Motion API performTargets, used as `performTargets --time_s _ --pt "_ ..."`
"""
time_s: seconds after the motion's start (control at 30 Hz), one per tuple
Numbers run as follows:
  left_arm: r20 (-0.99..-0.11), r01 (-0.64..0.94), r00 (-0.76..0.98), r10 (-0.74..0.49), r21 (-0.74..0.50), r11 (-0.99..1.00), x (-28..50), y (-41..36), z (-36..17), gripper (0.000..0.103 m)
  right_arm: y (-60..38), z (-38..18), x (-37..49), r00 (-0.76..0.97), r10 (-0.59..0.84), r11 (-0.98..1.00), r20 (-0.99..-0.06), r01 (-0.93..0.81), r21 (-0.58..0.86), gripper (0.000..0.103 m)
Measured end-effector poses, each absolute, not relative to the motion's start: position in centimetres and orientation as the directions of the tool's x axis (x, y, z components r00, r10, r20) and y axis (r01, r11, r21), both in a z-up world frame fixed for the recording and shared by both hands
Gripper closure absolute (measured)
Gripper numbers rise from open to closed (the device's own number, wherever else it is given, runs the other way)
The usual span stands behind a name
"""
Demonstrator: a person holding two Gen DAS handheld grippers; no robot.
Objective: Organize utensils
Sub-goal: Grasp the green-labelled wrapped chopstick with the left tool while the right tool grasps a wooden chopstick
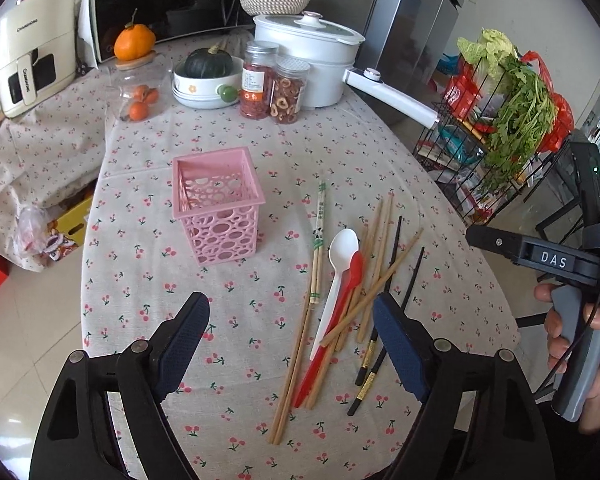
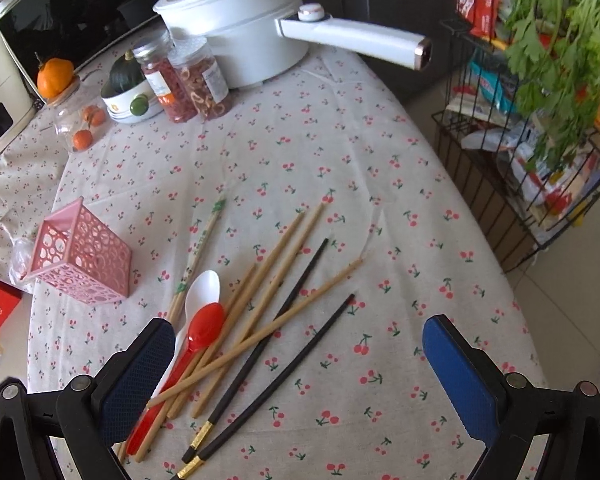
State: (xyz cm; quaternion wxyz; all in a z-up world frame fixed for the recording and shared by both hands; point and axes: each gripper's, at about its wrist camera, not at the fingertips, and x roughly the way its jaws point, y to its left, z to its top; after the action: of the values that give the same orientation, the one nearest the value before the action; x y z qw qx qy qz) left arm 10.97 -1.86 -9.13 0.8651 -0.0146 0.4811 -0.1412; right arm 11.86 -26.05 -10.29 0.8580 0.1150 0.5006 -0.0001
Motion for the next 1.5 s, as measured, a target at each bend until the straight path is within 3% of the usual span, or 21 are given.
performTargets --time_s 0.07,0.23,0.4,0.47,0.83,1.0,1.27,1.5 --pt "-0.842 0.247 0.477 -0.251 -0.145 0.958 12.3 -3.2 -9.6 0.028 -26.0 -11.8 12.9 0.425 0.154 0.974 -0.892 0.085 0.209 0.011" --pt "-0.873 0.31 0.44 -0.211 -0.072 0.948 16.6 -8.0 -11.0 0.042 -27.0 -13.3 14.9 0.395 0.231 0.961 -0.889 0.051 0.273 0.012" --pt "-0.922 0.303 0.355 -0.157 -0.046 0.952 22.3 -11.3 -14.4 0.062 -28.9 -15.8 16.8 0.343 0.22 0.957 -0.913 0.108 0.271 0.018" --pt "-0.932 0.29 0.333 -0.145 -0.045 0.956 24.3 -12.1 -15.8 0.074 -29.7 -16.5 17.3 0.33 0.208 0.956 -0.921 0.13 0.263 0.019" --pt "-0.964 0.249 0.252 -0.089 -0.024 0.968 30.0 -14.7 -21.2 0.084 -31.5 -18.0 18.7 0.311 0.207 0.949 -0.928 0.166 0.268 0.02" --pt "-0.966 0.263 0.253 -0.054 0.015 0.965 30.3 -14.9 -21.8 0.098 -31.4 -19.1 19.2 0.285 0.216 0.945 -0.934 0.181 0.274 0.022" --pt "-0.93 0.299 0.345 -0.13 -0.023 0.954 27.0 -12.7 -16.9 0.098 -29.8 -20.5 20.1 0.25 0.248 0.94 -0.936 0.173 0.295 0.049" --pt "-0.88 0.331 0.42 -0.222 -0.079 0.94 21.7 -9.7 -11.6 0.098 -28.8 -19.8 20.1 0.265 0.298 0.919 -0.917 0.179 0.351 0.062"
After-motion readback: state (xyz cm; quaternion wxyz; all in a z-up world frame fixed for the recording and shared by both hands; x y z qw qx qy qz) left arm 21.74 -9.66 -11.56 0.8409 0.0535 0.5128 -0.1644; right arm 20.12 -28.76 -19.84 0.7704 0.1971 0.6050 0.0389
